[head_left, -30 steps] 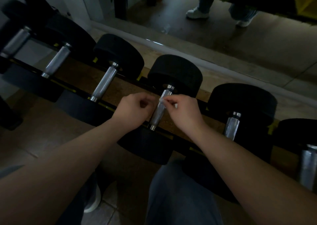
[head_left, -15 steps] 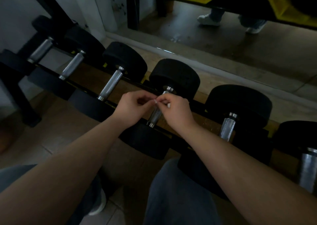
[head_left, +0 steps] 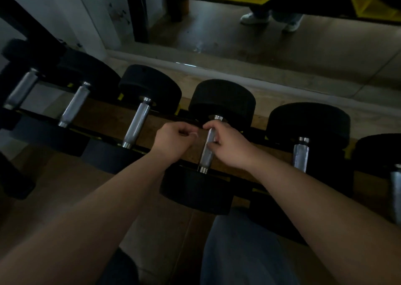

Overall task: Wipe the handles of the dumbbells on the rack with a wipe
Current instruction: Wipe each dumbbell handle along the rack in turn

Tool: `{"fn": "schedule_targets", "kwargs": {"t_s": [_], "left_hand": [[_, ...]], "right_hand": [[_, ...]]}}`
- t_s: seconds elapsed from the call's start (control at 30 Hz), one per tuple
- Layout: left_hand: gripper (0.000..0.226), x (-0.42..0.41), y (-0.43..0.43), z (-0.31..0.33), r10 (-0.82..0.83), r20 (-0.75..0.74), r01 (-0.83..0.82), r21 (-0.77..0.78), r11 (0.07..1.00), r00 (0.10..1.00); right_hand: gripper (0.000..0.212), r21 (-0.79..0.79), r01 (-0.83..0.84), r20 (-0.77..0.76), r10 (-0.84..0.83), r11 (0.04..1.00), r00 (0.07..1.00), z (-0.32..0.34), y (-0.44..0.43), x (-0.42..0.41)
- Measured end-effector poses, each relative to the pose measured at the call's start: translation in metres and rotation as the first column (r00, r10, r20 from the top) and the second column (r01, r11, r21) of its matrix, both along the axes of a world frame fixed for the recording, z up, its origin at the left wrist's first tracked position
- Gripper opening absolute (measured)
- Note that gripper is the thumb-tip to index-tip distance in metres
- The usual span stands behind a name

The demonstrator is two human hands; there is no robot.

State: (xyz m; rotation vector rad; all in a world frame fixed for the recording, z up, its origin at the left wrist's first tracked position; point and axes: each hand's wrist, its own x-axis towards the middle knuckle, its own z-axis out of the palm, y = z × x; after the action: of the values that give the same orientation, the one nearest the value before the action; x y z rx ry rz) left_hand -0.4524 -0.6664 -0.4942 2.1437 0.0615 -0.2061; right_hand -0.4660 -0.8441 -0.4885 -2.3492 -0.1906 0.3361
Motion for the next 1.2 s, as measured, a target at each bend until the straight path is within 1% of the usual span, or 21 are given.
{"fn": "schedule_targets", "kwargs": {"t_s": [0.13, 0.2, 0.33, 0.37, 0.43, 0.5, 0.57, 0.6, 0.63, 0.7, 0.73, 0.77, 0.83, 0.87, 0.93, 0.97, 1.0, 1.03, 1.07, 1.13, 1.2], "left_hand": [[0.020, 0.025, -0.005, -0.002, -0.113, -0.027, 0.111, -0.065, 0.992, 0.993], [0.018, 0.032, -0.012, -0.002, -0.168, -0.009, 0.168, -0.042, 0.985, 0.986], [0.012, 0.042, -0.013, -0.004, -0.247, -0.018, 0.247, -0.016, 0.969, 0.969], [0.009, 0.041, -0.012, -0.005, -0.259, -0.044, 0.258, -0.022, 0.966, 0.965], [0.008, 0.037, -0.007, -0.008, -0.293, -0.146, 0.295, -0.008, 0.955, 0.945], [0.011, 0.029, 0.003, -0.015, -0.389, -0.266, 0.417, 0.053, 0.908, 0.882], [0.014, 0.023, 0.010, -0.023, -0.491, -0.311, 0.535, 0.073, 0.842, 0.814], [0.013, 0.024, 0.011, -0.024, -0.491, -0.292, 0.527, 0.055, 0.848, 0.821], [0.014, 0.027, 0.010, -0.023, -0.456, -0.264, 0.474, 0.004, 0.881, 0.850], [0.017, 0.038, 0.003, -0.018, -0.328, -0.237, 0.287, -0.191, 0.939, 0.914], [0.017, 0.044, -0.001, -0.015, -0.278, -0.233, 0.211, -0.276, 0.938, 0.932], [0.015, 0.047, -0.003, -0.013, -0.267, -0.223, 0.189, -0.320, 0.929, 0.937], [0.010, 0.045, -0.002, -0.010, -0.330, -0.190, 0.255, -0.334, 0.907, 0.925], [0.011, 0.041, 0.003, -0.010, -0.378, -0.171, 0.315, -0.309, 0.897, 0.910], [0.013, 0.030, 0.018, -0.010, -0.509, -0.162, 0.487, -0.160, 0.859, 0.845], [0.013, 0.024, 0.024, -0.009, -0.577, -0.180, 0.569, -0.098, 0.816, 0.797], [0.012, 0.019, 0.028, -0.010, -0.626, -0.188, 0.624, -0.075, 0.778, 0.757], [0.011, 0.016, 0.029, -0.009, -0.648, -0.166, 0.644, -0.083, 0.760, 0.743], [0.012, 0.017, 0.027, -0.007, -0.635, -0.124, 0.625, -0.111, 0.772, 0.762], [0.012, 0.027, 0.017, -0.005, -0.532, -0.036, 0.517, -0.185, 0.836, 0.846], [0.014, 0.042, 0.004, -0.002, -0.434, 0.005, 0.424, -0.225, 0.877, 0.901]], "right_hand": [[0.032, 0.024, 0.085, 0.007, -0.086, 0.996, 0.996, -0.002, 0.008, -0.001], [0.030, 0.039, 0.101, 0.023, -0.102, 0.994, 0.995, -0.003, 0.010, -0.004], [0.033, 0.074, 0.224, -0.011, -0.224, 0.972, 0.975, 0.000, 0.020, -0.010], [0.035, 0.085, 0.256, -0.029, -0.255, 0.963, 0.967, 0.002, 0.022, -0.011], [0.036, 0.097, 0.307, -0.048, -0.304, 0.947, 0.952, 0.005, 0.026, -0.011], [0.036, 0.084, 0.351, -0.054, -0.347, 0.933, 0.936, 0.005, 0.030, -0.011], [0.035, 0.069, 0.386, -0.060, -0.383, 0.920, 0.922, 0.006, 0.034, -0.011], [0.034, 0.066, 0.394, -0.058, -0.391, 0.917, 0.919, 0.007, 0.035, -0.011], [0.032, 0.063, 0.404, -0.056, -0.401, 0.912, 0.914, 0.009, 0.037, -0.011], [0.030, 0.054, 0.431, -0.049, -0.429, 0.901, 0.902, 0.010, 0.040, -0.012], [0.029, 0.052, 0.454, -0.042, -0.453, 0.889, 0.891, 0.009, 0.043, -0.012], [0.028, 0.055, 0.487, -0.039, -0.486, 0.872, 0.873, 0.008, 0.046, -0.014], [0.022, 0.064, 0.566, -0.028, -0.565, 0.822, 0.824, 0.005, 0.053, -0.019], [0.018, 0.053, 0.603, -0.021, -0.603, 0.796, 0.797, 0.004, 0.056, -0.023], [0.009, -0.007, 0.665, -0.017, -0.665, 0.747, 0.747, 0.005, 0.060, -0.032], [0.007, -0.039, 0.700, -0.028, -0.701, 0.713, 0.712, 0.006, 0.061, -0.036], [0.006, -0.068, 0.736, -0.043, -0.739, 0.674, 0.673, 0.007, 0.062, -0.039], [0.006, -0.100, 0.764, -0.057, -0.770, 0.638, 0.636, 0.008, 0.063, -0.041], [0.007, -0.129, 0.780, -0.072, -0.790, 0.613, 0.609, 0.008, 0.064, -0.041], [0.008, -0.158, 0.784, -0.087, -0.799, 0.601, 0.595, 0.010, 0.067, -0.041], [0.009, -0.160, 0.796, -0.065, -0.811, 0.584, 0.582, 0.012, 0.069, -0.041]]}}
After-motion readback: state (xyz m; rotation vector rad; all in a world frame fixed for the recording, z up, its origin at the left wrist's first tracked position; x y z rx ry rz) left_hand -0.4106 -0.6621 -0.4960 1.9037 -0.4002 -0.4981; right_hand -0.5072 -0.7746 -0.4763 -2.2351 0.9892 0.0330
